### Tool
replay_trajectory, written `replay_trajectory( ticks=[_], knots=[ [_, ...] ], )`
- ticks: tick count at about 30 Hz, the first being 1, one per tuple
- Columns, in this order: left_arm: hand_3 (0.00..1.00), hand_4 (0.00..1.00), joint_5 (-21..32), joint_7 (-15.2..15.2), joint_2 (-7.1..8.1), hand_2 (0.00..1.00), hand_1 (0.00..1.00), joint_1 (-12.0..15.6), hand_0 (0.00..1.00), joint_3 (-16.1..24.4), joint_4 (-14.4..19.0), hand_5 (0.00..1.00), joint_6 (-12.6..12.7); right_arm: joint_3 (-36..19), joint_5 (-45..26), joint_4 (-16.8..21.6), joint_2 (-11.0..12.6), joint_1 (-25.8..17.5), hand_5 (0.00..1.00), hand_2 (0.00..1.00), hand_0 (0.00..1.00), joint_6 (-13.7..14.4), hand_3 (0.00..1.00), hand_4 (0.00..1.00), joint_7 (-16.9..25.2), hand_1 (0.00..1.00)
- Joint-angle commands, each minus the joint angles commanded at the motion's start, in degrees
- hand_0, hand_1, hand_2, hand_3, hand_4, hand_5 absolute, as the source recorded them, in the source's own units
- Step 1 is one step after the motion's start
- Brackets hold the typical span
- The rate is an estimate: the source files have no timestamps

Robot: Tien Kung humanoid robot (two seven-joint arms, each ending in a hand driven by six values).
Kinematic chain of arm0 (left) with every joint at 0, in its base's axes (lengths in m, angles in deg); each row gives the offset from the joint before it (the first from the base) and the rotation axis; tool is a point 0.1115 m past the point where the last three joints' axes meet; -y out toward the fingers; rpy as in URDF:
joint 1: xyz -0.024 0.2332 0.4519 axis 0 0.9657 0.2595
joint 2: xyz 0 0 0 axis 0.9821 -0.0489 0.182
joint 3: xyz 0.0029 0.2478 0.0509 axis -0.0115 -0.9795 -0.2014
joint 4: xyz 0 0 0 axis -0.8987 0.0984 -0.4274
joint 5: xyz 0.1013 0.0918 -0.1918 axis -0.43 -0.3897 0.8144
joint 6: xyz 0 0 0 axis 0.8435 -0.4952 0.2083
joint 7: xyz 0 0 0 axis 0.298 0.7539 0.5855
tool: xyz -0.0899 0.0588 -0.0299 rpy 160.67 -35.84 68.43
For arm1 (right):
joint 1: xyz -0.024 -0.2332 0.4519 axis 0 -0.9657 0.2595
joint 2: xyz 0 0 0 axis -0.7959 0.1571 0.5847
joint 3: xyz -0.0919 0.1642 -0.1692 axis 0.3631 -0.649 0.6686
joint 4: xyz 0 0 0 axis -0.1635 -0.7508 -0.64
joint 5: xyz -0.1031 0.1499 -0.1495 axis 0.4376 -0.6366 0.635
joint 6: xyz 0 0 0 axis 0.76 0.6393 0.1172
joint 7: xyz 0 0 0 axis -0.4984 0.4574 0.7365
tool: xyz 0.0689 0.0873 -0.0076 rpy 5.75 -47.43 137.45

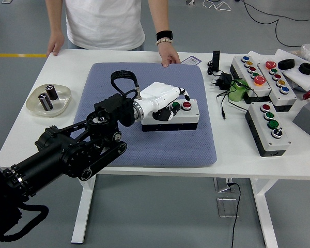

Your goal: Pick up the button,place it on the desk,press the button,press the button

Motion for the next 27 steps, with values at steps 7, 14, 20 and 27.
replay_trajectory(
  ticks=[7, 14, 20, 27],
  knots=[
    [0.742, 0.287, 0.2, 0.2, 0.00, 0.002, 0.002, -0.7, 0.002, -1.2, -2.2, 0.002, -0.1, 0.1, 0.0, 0.0, 0.0, 0.0, 0.243, 0.562, 0.647, 0.0, 0.634, 0.240, 0.0, 0.531],
    [0.743, 0.287, 0.7, 0.2, 0.00, 0.002, 0.002, -1.1, 0.002, -1.8, -4.8, 0.002, -0.2, 0.2, -0.1, 0.0, 0.1, -0.1, 0.243, 0.561, 0.647, 0.0, 0.634, 0.241, 0.0, 0.531],
    [0.742, 0.287, 0.8, 0.1, 0.00, 0.002, 0.002, -1.2, 0.002, -2.0, -5.0, 0.002, -0.1, 0.1, 0.2, 0.0, 0.1, -0.1, 0.242, 0.561, 0.647, -0.1, 0.634, 0.241, -0.1, 0.532],
    [0.743, 0.286, 0.9, 0.1, 0.00, 0.002, 0.002, -1.4, 0.002, -2.1, -4.8, 0.002, -0.1, -0.1, 0.4, 0.0, 0.1, -0.2, 0.242, 0.561, 0.647, -0.1, 0.634, 0.241, -0.1, 0.531]
  ],
)
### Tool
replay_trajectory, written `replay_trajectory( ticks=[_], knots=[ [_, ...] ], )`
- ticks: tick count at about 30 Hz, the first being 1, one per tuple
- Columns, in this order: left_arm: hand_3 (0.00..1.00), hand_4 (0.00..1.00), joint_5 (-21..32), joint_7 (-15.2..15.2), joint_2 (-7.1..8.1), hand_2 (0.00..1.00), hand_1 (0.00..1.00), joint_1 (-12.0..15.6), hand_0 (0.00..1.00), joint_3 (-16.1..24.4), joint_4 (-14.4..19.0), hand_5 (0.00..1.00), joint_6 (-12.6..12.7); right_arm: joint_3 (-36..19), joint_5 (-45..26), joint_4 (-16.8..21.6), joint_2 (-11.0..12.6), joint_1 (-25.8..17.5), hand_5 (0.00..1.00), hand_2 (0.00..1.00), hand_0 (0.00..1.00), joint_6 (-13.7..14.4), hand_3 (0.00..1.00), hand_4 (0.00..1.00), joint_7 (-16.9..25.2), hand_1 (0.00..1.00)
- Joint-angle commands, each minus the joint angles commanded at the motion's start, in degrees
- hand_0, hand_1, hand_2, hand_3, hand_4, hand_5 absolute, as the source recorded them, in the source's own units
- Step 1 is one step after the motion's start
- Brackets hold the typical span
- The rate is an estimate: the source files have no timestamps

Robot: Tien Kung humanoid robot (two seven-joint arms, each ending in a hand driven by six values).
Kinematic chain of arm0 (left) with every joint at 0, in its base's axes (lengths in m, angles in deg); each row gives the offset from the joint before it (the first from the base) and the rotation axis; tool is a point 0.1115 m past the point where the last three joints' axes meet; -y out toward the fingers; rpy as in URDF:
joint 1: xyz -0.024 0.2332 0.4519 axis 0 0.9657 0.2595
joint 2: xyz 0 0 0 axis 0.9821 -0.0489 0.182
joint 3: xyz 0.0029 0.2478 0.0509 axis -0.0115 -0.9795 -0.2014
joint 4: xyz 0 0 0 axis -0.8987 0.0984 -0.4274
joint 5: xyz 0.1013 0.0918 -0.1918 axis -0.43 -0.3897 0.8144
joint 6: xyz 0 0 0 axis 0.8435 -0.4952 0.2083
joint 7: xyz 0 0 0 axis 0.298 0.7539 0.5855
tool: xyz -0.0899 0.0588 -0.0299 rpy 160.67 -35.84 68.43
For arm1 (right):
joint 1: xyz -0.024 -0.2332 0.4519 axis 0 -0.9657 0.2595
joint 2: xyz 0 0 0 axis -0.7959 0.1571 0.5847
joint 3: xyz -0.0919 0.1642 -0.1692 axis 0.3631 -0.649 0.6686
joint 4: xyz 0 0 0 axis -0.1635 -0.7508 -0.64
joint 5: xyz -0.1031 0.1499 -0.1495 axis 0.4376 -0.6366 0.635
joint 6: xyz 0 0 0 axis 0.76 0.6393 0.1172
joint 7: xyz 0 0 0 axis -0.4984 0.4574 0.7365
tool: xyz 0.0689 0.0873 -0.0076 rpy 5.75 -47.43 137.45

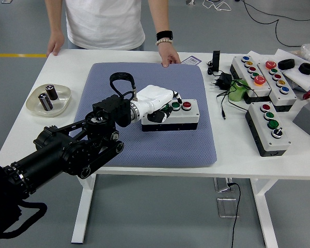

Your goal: Pick up the button,place it on the desk,press the button,press the button

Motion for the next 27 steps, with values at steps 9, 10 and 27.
replay_trajectory(
  ticks=[9, 10, 27],
  knots=[
    [0.743, 0.285, 0.4, 0.0, 0.00, 0.002, 0.002, 0.1, 0.002, -1.0, 0.1, 0.002, -0.1, -0.3, 0.5, 0.0, 0.1, -0.2, 0.242, 0.560, 0.647, -0.1, 0.634, 0.241, -0.1, 0.531],
    [0.743, 0.285, 0.4, 0.0, 0.00, 0.002, 0.002, 0.2, 0.002, -1.1, 0.2, 0.002, -0.1, -0.4, 0.7, 0.0, 0.1, -0.2, 0.242, 0.560, 0.647, -0.1, 0.634, 0.241, -0.2, 0.531],
    [0.742, 0.285, 1.0, 0.1, 0.00, 0.002, 0.002, -0.2, 0.002, -1.7, -0.1, 0.002, 0.1, -1.0, 1.4, 0.0, 0.1, -0.1, 0.242, 0.558, 0.647, -0.1, 0.634, 0.241, -0.2, 0.531]
  ],
)
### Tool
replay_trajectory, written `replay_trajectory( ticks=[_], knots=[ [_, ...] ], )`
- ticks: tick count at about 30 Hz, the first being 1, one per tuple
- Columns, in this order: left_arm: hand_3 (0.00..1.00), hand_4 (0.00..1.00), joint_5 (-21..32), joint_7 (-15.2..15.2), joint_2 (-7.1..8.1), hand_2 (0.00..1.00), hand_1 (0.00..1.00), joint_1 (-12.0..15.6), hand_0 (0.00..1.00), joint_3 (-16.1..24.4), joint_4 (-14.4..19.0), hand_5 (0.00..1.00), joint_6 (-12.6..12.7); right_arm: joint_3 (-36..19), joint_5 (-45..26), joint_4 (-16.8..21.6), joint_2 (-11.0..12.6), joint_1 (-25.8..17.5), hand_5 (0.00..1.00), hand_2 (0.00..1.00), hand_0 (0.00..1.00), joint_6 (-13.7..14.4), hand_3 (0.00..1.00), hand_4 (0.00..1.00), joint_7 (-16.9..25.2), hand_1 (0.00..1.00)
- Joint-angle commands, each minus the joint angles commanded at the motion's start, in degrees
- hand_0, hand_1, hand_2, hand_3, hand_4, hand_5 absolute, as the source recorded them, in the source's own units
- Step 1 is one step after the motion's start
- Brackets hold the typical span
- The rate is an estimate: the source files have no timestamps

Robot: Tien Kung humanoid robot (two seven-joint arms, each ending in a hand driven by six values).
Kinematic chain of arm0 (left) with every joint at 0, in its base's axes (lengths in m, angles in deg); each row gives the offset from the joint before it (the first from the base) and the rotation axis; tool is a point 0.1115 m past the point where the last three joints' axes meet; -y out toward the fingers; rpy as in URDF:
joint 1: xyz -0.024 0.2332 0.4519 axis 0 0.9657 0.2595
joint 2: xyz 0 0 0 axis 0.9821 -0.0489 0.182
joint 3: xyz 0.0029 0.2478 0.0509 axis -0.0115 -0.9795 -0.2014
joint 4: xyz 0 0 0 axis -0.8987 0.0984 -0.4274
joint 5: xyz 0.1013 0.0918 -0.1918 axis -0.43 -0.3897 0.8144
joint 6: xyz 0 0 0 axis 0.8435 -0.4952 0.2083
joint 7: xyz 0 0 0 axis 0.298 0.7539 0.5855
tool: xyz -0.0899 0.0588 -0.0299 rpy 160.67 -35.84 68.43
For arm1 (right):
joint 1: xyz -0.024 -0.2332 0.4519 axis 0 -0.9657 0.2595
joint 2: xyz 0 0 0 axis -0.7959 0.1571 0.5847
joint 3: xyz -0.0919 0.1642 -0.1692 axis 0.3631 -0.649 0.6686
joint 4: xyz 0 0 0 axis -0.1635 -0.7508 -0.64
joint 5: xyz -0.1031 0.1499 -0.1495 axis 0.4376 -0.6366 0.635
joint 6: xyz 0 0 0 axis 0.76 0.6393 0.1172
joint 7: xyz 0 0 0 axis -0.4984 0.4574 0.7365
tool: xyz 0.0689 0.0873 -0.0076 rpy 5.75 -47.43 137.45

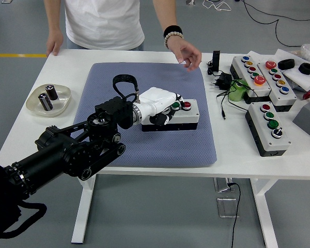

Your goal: Pick up the button,place it on the desk,press the button,press the button

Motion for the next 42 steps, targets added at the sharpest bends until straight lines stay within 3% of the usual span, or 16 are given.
replay_trajectory(
  ticks=[8, 42],
  knots=[
    [0.742, 0.287, 0.1, 0.1, 0.00, 0.002, 0.002, -0.1, 0.002, -0.1, -1.3, 0.002, 0.2, -0.1, 0.1, 0.0, 0.1, 0.0, 0.242, 0.557, 0.647, 0.0, 0.633, 0.241, 0.0, 0.531],
    [0.743, 0.284, 0.1, -0.1, 0.00, 0.002, 0.002, -0.3, 0.002, -0.1, 0.1, 0.002, -0.1, 0.5, -0.5, 0.0, 0.0, 0.0, 0.241, 0.558, 0.647, 0.1, 0.633, 0.241, 0.1, 0.530]
  ],
)
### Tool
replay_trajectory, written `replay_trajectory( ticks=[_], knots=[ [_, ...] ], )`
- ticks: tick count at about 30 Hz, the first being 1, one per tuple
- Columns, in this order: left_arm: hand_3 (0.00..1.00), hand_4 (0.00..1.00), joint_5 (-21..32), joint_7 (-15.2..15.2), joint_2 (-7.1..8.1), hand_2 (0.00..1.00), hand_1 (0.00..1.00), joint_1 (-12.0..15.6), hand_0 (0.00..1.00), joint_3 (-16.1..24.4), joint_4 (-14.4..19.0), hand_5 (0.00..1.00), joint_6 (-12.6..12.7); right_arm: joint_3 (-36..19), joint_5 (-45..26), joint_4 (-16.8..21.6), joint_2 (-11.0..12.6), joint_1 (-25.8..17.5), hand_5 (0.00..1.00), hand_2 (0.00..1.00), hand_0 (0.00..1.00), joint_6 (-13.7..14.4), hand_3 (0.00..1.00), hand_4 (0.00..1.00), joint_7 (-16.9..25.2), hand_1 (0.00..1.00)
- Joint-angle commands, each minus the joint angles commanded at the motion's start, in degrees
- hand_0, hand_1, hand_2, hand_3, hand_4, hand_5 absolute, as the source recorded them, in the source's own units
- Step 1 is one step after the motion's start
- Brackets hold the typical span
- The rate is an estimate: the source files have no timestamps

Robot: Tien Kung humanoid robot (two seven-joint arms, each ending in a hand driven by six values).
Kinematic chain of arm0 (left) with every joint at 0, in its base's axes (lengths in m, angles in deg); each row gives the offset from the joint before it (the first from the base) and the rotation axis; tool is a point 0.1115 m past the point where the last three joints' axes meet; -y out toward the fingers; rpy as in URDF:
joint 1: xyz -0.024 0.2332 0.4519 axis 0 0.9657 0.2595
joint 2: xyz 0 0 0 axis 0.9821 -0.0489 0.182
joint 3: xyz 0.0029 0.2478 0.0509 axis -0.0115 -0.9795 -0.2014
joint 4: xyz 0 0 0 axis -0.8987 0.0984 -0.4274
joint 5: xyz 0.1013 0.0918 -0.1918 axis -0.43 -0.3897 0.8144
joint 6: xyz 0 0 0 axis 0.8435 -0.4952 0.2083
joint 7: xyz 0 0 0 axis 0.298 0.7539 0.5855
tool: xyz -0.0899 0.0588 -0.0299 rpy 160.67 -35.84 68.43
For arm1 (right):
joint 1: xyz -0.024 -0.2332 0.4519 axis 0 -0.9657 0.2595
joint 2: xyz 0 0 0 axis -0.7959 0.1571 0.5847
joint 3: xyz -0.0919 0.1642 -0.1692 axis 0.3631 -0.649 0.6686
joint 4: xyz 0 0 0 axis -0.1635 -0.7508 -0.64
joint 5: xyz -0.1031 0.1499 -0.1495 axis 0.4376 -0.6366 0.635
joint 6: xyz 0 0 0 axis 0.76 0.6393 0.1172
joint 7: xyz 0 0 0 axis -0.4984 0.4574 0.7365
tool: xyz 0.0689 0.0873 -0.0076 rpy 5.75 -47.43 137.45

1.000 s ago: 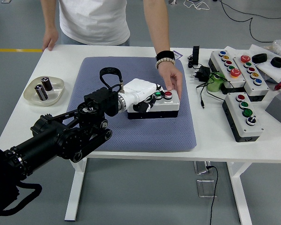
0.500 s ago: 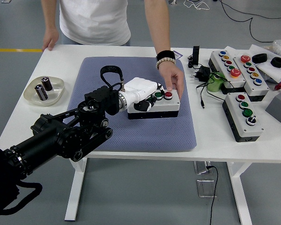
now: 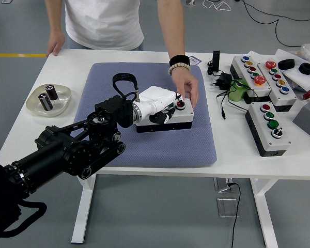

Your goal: Pick up the button,place it on the desk,press the button,press the button

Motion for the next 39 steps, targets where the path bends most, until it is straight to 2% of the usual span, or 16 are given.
replay_trajectory(
  ticks=[11, 31, 35, 39],
  knots=[
    [0.743, 0.283, 0.1, 0.1, 0.00, 0.002, 0.002, 0.0, 0.002, 0.1, -1.8, 0.002, 0.2, 0.3, -0.3, 0.0, 0.0, 0.1, 0.241, 0.559, 0.647, 0.0, 0.633, 0.241, 0.0, 0.530],
    [0.743, 0.283, 0.1, 0.2, 0.00, 0.002, 0.002, 0.6, 0.002, -1.2, -2.6, 0.002, -0.2, 0.2, 0.0, 0.0, 0.0, -0.1, 0.241, 0.559, 0.647, 0.0, 0.633, 0.240, -0.1, 0.530],
    [0.743, 0.283, -0.2, 0.2, 0.00, 0.002, 0.002, 0.6, 0.002, 0.3, -1.6, 0.002, 0.0, 0.3, -0.1, 0.0, 0.0, -0.1, 0.241, 0.559, 0.646, 0.0, 0.633, 0.241, 0.0, 0.531],
    [0.743, 0.282, -1.2, 0.2, 0.00, 0.002, 0.002, 0.7, 0.002, 3.1, 1.0, 0.002, -0.2, 0.4, -0.5, 0.0, 0.1, -0.2, 0.241, 0.559, 0.647, 0.1, 0.633, 0.240, 0.0, 0.531]
  ],
)
